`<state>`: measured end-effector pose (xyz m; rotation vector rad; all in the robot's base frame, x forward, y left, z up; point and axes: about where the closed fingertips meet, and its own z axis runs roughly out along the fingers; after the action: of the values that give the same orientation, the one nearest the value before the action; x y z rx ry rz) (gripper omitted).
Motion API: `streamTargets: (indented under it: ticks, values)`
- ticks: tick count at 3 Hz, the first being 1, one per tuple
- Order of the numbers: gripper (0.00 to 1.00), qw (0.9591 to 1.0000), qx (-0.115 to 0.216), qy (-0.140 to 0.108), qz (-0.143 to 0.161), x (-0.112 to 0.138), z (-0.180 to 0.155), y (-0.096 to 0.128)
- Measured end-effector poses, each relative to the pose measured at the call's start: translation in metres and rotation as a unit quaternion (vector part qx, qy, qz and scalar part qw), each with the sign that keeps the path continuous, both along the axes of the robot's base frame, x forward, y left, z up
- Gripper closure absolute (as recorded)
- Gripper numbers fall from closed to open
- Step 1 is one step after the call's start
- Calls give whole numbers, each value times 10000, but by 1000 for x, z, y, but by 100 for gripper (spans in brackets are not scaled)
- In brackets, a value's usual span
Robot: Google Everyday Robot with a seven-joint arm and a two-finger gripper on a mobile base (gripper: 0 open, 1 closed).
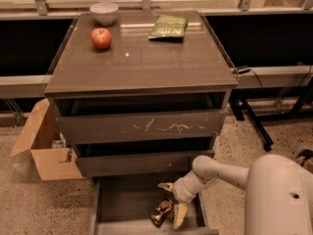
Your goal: Pick orange can from bottom drawer and place on counter
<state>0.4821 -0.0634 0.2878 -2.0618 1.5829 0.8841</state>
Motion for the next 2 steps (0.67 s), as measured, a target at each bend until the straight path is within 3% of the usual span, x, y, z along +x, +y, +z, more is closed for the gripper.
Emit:
streamTargets:
  ticks: [1,2]
  values:
    - [0,9999,107,98,-32,6,-36,15]
    - [0,9999,107,98,-32,6,-36,15]
